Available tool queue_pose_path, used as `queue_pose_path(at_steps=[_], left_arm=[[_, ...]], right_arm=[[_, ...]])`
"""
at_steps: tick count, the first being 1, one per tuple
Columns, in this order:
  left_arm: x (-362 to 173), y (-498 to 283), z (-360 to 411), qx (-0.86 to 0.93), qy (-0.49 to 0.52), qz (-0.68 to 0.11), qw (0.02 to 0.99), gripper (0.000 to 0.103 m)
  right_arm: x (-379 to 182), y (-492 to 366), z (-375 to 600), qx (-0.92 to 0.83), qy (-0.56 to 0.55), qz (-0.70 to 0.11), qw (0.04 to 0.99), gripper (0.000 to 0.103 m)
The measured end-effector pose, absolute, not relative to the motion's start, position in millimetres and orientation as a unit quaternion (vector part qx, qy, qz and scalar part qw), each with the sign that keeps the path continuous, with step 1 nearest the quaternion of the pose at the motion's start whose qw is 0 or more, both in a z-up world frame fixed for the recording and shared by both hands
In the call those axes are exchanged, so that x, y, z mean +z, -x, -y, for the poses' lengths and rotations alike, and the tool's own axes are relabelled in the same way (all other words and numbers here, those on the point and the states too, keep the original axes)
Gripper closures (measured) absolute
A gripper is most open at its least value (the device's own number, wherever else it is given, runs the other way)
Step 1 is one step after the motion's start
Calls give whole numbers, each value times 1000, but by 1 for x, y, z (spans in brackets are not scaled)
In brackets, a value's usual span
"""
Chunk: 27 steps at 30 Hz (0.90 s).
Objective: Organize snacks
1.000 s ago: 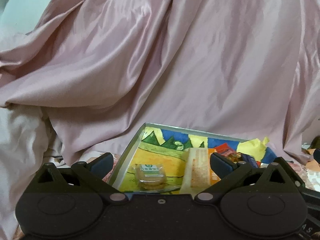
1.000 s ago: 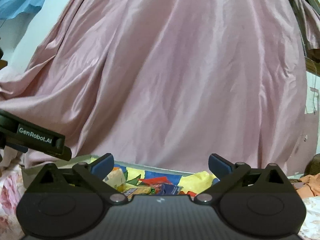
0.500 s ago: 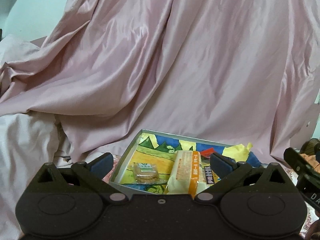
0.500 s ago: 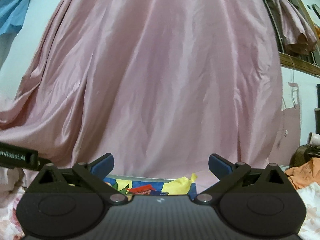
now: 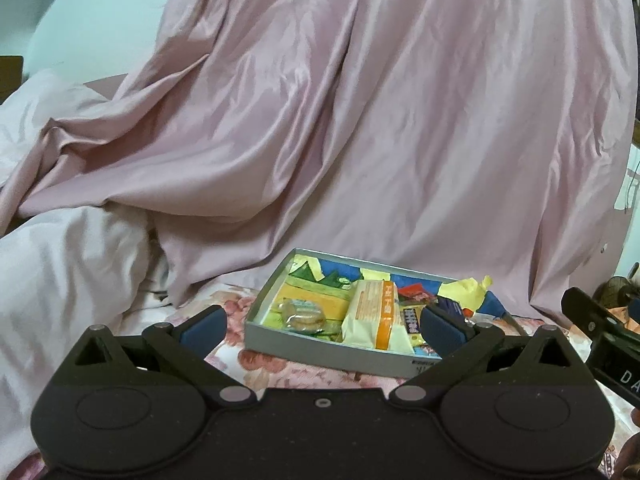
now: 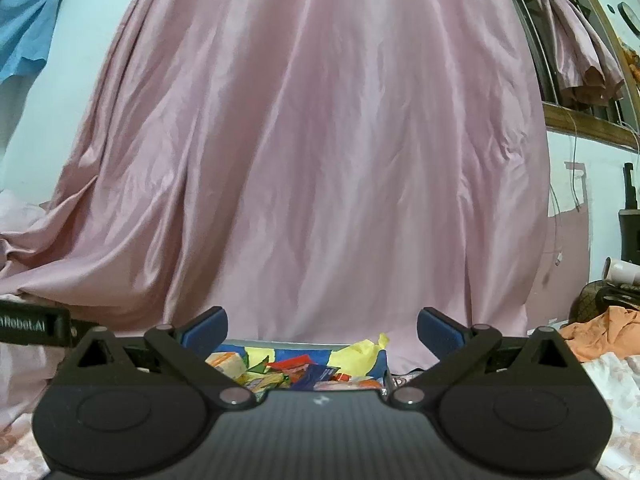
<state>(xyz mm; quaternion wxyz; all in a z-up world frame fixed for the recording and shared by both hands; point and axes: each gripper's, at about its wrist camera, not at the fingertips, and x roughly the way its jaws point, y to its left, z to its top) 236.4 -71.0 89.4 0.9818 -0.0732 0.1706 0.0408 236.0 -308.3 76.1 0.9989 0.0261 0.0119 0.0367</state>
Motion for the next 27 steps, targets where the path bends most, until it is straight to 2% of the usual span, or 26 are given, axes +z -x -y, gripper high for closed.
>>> queue_pose_path(at_steps=[27], left_arm=[[74,-156,57,25,56,-146,987,1]], right_arm=[[67,-161,277,48,16,-25,998,0]])
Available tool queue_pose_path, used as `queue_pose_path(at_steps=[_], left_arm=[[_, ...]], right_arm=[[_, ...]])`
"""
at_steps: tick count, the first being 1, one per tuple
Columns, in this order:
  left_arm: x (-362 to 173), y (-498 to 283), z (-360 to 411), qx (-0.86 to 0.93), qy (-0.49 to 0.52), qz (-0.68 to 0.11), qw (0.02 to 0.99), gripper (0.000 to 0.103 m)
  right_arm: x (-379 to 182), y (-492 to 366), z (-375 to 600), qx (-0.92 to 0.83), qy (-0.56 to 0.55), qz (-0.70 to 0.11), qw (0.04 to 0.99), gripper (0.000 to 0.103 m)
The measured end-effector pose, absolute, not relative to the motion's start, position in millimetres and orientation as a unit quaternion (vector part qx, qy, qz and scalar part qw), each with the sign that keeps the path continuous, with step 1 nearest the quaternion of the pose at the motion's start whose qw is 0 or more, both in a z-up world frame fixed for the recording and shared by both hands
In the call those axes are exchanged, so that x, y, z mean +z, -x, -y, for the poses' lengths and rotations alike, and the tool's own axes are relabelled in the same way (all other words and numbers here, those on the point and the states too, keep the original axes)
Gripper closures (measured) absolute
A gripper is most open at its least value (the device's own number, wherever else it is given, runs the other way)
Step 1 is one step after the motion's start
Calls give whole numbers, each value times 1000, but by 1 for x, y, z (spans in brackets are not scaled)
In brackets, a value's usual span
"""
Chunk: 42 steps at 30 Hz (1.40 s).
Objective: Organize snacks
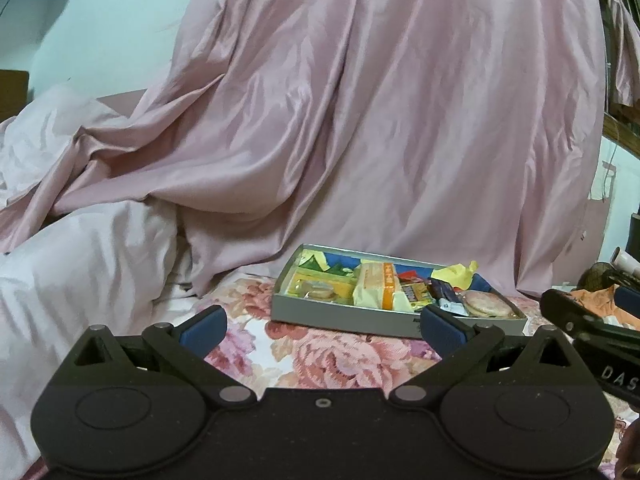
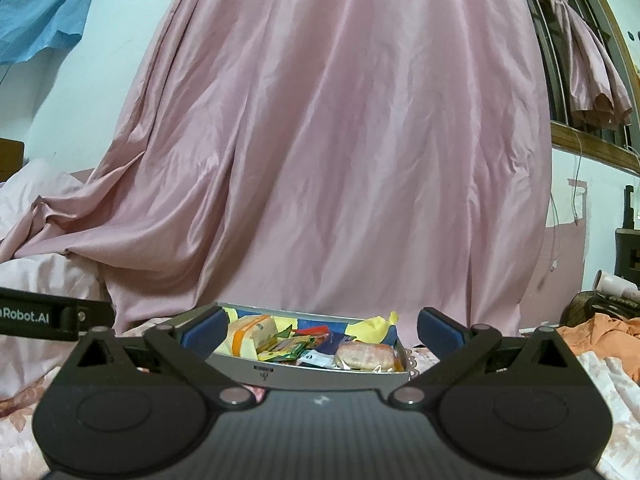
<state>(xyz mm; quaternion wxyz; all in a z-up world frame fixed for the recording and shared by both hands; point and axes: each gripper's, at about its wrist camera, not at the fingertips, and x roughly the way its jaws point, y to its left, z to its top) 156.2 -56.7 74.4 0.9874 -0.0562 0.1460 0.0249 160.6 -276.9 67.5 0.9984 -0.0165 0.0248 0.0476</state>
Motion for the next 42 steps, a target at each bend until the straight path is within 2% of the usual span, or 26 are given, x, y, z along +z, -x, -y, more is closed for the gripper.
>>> queue_pose_path(at_steps=[16,42], left_arm=[[55,-124,37,15,58,-139,988,1],[20,-92,9,-7,62,-149,987,1]], right_arm=[[58,-130,275,45,6,-42,998,0],[29,-85,249,34,48,-50,997,0]])
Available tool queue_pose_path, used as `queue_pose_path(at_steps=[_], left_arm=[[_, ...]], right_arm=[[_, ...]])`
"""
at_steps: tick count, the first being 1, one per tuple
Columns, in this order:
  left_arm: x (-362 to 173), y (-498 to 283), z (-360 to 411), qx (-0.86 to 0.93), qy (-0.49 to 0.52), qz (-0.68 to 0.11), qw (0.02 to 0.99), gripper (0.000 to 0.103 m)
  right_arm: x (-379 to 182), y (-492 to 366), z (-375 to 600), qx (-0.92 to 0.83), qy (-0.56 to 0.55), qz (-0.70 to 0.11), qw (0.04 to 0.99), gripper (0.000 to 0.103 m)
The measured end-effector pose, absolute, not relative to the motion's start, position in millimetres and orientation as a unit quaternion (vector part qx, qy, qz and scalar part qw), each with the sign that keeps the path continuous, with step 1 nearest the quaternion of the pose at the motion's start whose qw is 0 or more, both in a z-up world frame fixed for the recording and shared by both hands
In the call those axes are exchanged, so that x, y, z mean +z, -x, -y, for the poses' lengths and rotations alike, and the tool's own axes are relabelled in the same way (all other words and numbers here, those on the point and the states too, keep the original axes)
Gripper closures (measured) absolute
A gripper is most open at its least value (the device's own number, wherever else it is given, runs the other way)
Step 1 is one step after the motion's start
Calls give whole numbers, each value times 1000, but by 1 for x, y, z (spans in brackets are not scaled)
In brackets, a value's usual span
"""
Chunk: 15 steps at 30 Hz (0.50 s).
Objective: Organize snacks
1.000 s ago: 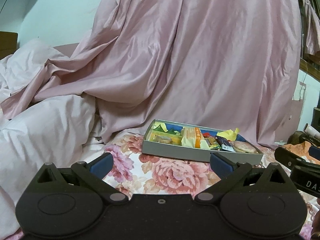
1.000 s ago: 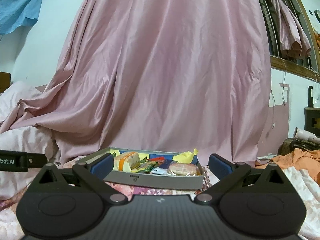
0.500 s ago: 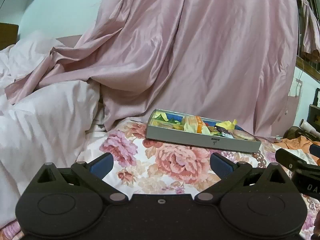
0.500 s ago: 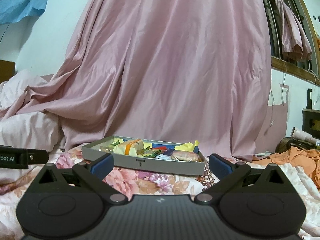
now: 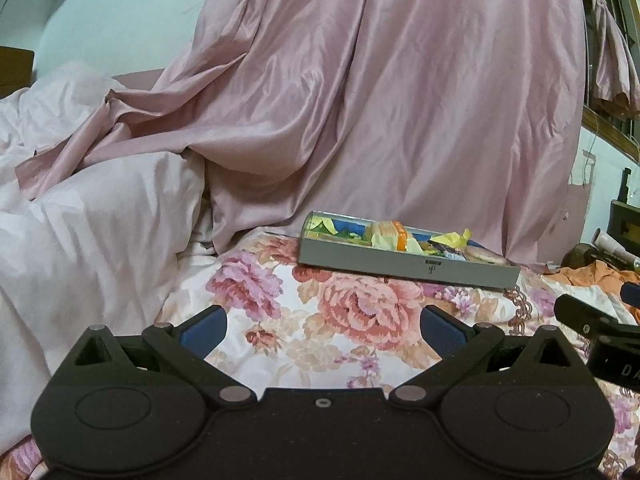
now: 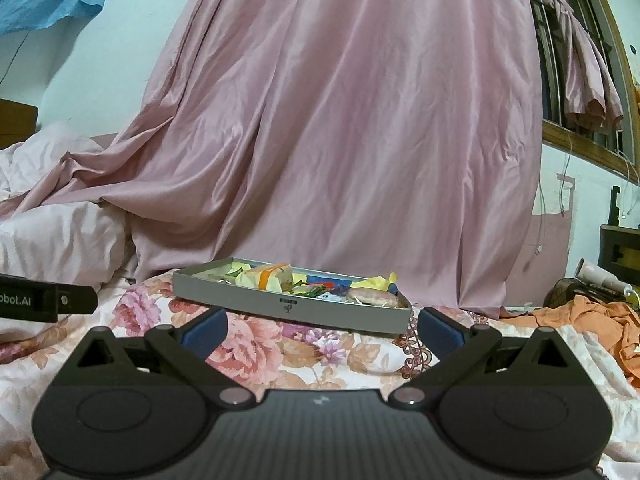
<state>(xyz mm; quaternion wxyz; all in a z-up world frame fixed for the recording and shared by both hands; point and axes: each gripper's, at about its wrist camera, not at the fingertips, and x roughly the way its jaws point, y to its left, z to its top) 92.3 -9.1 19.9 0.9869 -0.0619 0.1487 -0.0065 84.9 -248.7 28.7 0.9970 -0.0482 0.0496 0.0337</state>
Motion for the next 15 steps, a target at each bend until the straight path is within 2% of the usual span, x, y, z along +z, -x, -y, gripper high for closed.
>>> queue_pose_path(at_steps=[15], left_arm=[[-1,-84,-2,-16,59,-161,985,1]], right_arm=[[15,-68,238,28,33,-61,997,0]])
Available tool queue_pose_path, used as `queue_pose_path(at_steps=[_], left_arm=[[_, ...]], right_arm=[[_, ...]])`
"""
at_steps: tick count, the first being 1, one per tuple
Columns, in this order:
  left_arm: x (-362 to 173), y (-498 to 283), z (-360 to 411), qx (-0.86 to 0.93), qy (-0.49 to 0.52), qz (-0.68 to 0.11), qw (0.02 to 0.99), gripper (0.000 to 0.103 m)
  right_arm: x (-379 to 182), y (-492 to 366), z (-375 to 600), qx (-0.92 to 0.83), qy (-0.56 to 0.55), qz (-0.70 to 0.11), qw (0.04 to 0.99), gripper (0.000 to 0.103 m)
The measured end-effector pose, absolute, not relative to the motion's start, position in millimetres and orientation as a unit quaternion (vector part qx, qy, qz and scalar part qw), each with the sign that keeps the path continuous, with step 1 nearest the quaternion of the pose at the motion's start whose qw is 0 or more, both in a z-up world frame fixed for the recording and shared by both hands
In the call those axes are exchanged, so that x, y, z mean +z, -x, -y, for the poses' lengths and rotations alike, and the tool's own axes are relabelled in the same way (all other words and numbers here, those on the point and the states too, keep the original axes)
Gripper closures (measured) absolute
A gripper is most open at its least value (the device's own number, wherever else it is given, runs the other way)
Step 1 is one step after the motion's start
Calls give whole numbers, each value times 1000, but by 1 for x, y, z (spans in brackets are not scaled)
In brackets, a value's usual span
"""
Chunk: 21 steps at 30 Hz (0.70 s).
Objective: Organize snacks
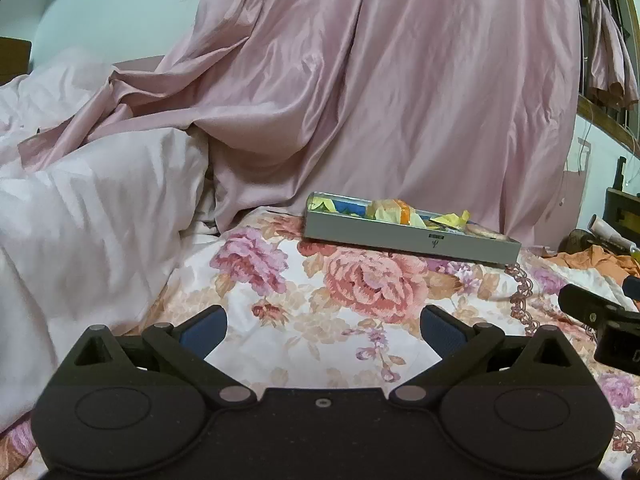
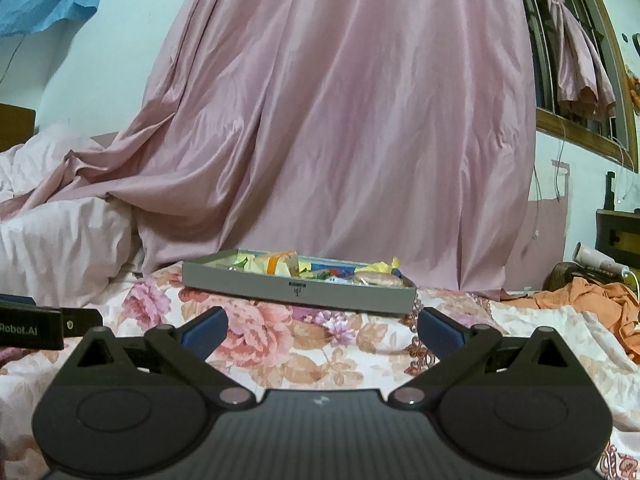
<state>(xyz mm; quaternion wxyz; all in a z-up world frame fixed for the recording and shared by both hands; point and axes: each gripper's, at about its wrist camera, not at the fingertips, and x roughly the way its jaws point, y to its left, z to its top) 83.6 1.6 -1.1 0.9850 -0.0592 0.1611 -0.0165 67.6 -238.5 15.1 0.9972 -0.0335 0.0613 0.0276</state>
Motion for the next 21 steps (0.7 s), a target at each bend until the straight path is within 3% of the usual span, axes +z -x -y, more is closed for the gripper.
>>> queue_pose_path(at_steps=[21], left_arm=[[-8,-73,5,-32,24,-152,988,1]], right_arm=[[-7,-72,232,19,23,-110,993,0]])
